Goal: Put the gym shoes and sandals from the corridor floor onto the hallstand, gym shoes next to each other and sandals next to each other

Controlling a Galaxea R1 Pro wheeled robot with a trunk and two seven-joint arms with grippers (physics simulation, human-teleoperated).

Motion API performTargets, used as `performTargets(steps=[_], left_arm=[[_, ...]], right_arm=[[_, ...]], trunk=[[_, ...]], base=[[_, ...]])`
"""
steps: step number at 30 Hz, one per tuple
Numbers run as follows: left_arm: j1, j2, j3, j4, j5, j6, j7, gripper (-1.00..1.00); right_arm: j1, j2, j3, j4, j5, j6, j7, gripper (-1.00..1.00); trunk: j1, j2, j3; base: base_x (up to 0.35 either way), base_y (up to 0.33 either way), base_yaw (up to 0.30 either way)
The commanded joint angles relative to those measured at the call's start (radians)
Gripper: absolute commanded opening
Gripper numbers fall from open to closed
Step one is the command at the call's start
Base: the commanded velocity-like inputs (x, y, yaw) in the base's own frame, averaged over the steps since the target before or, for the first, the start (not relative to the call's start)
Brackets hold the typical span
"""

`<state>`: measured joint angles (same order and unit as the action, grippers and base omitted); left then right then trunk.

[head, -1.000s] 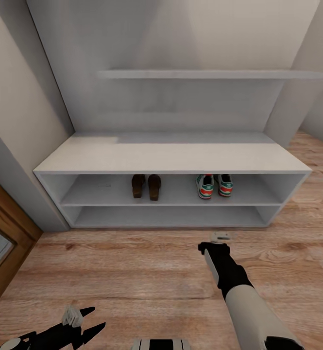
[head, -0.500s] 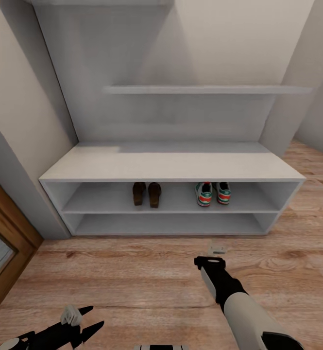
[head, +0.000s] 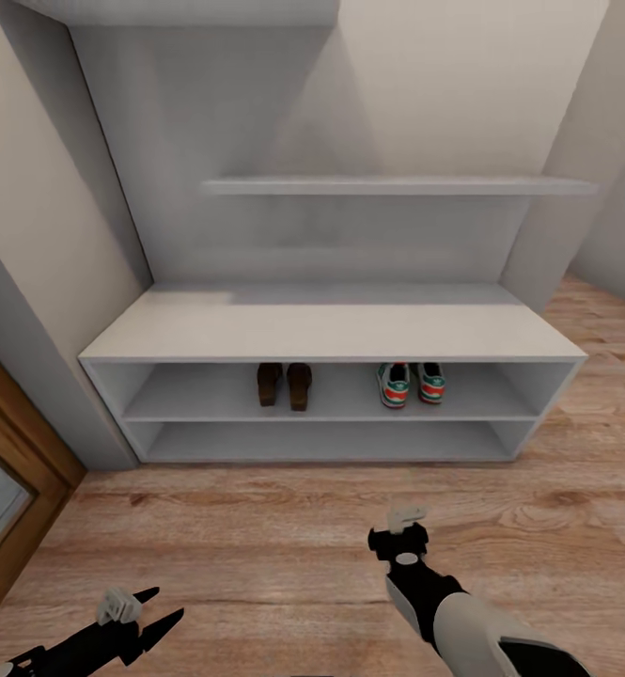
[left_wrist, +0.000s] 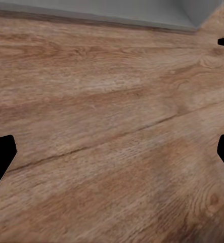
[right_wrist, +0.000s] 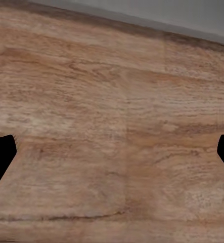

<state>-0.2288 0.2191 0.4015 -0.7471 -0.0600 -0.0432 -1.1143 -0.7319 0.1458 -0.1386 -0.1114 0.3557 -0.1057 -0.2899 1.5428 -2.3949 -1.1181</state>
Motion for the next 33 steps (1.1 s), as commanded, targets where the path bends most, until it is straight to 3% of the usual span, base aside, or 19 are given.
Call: performTargets(steps=[1, 5, 9, 15, 20, 23, 24, 28, 29, 33], left_arm=[[-0.001, 0.000, 0.007, 0.001, -0.007, -0.006, -0.004, 1.00], [0.001, 0.000, 0.015, 0.006, -0.007, -0.025, 0.004, 1.00], [0.010, 0.000, 0.018, 0.028, -0.006, -0.070, 0.034, 1.00], [0.028, -0.002, 0.020, 0.095, -0.005, -0.169, 0.117, 1.00], [0.032, -0.002, 0.020, 0.115, -0.003, -0.198, 0.149, 1.00], [0.033, -0.001, 0.021, 0.121, -0.001, -0.207, 0.160, 1.00], [0.034, -0.001, 0.024, 0.126, 0.003, -0.212, 0.179, 1.00], [0.035, -0.002, 0.042, 0.129, 0.007, -0.216, 0.202, 1.00], [0.035, -0.004, 0.076, 0.131, 0.008, -0.220, 0.216, 1.00], [0.035, -0.005, 0.092, 0.138, 0.009, -0.222, 0.220, 1.00]], right_arm=[[-0.001, 0.000, -0.009, 0.016, 0.033, -0.020, -0.003, 1.00], [0.000, 0.000, -0.009, 0.055, 0.119, -0.070, -0.003, 1.00], [0.006, -0.005, -0.009, 0.073, 0.177, -0.107, -0.003, 1.00], [0.045, -0.015, -0.009, 0.083, 0.212, -0.186, 0.003, 1.00], [0.087, -0.022, -0.009, 0.084, 0.218, -0.265, 0.026, 1.00], [0.123, -0.044, -0.009, 0.084, 0.218, -0.319, 0.043, 1.00], [0.155, -0.077, -0.009, 0.084, 0.214, -0.359, 0.059, 1.00], [0.189, -0.104, -0.010, 0.083, 0.211, -0.396, 0.075, 1.00], [0.225, -0.135, -0.012, 0.083, 0.209, -0.446, 0.093, 1.00], [0.250, -0.155, -0.014, 0.082, 0.208, -0.477, 0.104, 1.00]], trunk=[[-0.004, 0.007, 0.002], [-0.019, 0.035, 0.015], [-0.035, 0.063, 0.028], [-0.058, 0.105, 0.046], [-0.077, 0.140, 0.062], [-0.088, 0.161, 0.071], [-0.092, 0.168, 0.075], [-0.108, 0.196, 0.087], [-0.111, 0.203, 0.090], [-0.127, 0.231, 0.103]], base=[[0.000, 0.000, 0.000], [0.000, 0.000, 0.000], [0.000, 0.000, 0.000], [0.000, 0.000, 0.000], [0.000, 0.000, 0.000], [0.000, 0.000, 0.000], [0.000, 0.000, 0.000], [0.000, 0.000, 0.000], [0.000, 0.000, 0.000], [0.000, 0.000, 0.000]])
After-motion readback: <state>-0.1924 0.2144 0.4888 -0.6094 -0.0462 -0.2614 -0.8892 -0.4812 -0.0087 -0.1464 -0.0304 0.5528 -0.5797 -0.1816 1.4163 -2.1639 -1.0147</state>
